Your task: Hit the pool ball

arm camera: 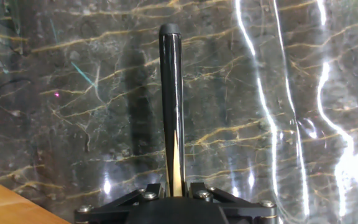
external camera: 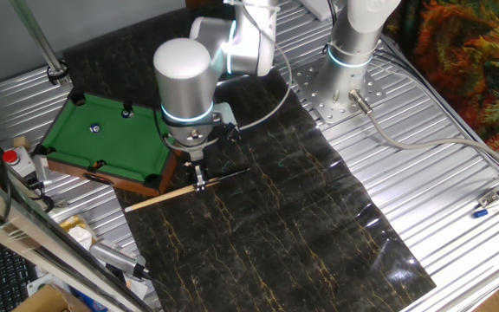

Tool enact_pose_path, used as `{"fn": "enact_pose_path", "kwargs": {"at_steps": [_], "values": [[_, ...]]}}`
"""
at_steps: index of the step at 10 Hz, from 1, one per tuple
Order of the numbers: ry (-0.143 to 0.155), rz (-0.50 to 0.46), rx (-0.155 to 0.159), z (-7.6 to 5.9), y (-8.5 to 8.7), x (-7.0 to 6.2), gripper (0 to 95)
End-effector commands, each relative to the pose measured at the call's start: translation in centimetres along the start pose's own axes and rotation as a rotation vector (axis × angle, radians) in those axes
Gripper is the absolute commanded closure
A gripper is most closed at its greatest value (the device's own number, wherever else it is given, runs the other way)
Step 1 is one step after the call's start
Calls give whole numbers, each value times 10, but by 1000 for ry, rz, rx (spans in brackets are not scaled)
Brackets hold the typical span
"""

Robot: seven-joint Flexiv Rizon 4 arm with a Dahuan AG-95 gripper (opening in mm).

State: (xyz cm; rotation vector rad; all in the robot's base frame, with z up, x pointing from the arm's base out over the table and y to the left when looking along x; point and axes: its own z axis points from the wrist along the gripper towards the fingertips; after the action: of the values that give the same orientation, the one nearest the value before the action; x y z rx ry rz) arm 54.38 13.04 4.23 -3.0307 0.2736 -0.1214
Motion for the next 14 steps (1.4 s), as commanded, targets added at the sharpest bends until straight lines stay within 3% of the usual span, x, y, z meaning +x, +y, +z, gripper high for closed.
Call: {"fn": "enact_pose_path", "kwargs": {"at_steps": [1, 4, 7, 9, 11, 14], "values": [[-1, 1, -12, 2, -6, 3, 950], [3, -1, -49, -14, -22, 10, 950], [11, 4, -85, -36, -26, 12, 950], [24, 88, -127, -44, -27, 13, 950], [70, 222, -167, -54, -30, 14, 950], [150, 441, -199, -70, -32, 19, 950]]}}
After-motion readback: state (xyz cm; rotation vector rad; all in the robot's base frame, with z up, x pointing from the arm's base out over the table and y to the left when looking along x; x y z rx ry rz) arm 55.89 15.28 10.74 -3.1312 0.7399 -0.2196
